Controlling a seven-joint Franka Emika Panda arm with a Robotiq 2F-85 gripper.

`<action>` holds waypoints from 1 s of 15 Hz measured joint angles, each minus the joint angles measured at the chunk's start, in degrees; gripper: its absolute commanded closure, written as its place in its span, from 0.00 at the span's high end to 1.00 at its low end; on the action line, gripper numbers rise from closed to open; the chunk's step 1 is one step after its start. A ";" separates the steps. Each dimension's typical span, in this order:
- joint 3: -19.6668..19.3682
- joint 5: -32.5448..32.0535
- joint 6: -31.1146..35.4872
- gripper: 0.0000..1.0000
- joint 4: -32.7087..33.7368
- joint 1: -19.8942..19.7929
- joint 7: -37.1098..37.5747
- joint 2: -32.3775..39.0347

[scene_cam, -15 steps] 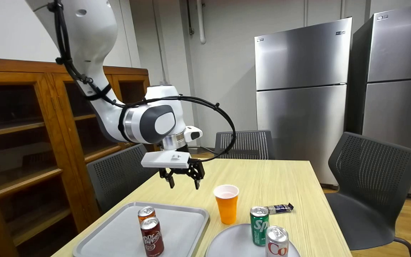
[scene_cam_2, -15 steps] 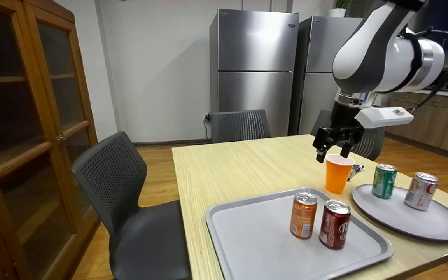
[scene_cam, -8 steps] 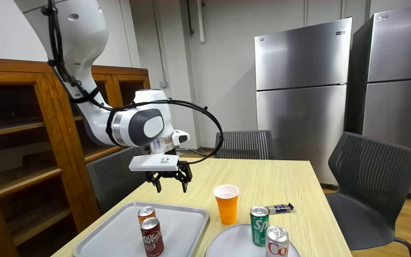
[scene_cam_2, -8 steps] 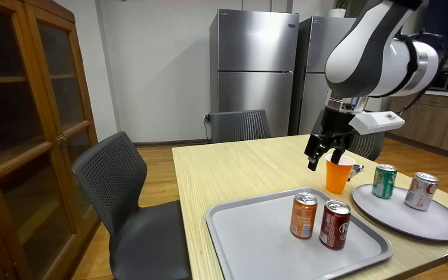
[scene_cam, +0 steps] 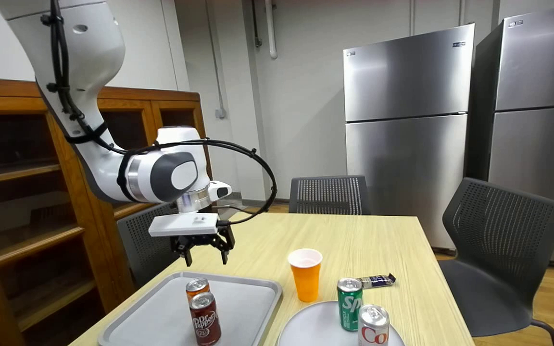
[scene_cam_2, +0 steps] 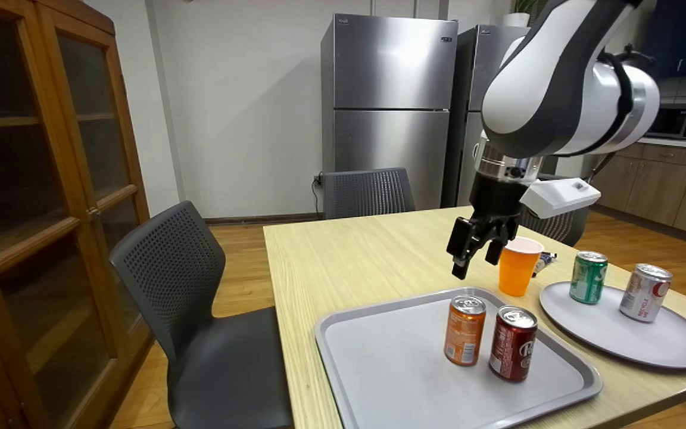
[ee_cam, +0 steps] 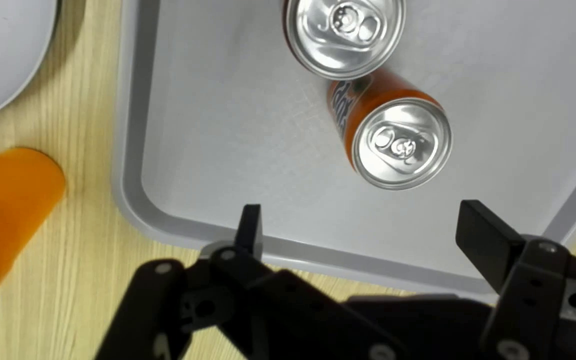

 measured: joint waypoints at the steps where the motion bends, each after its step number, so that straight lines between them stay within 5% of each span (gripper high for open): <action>1: 0.40 0.00 0.00 1.00 -0.33 0.32 -0.18 -0.01; 15: 2.24 -0.13 -0.02 1.00 -2.65 1.44 -1.89 1.27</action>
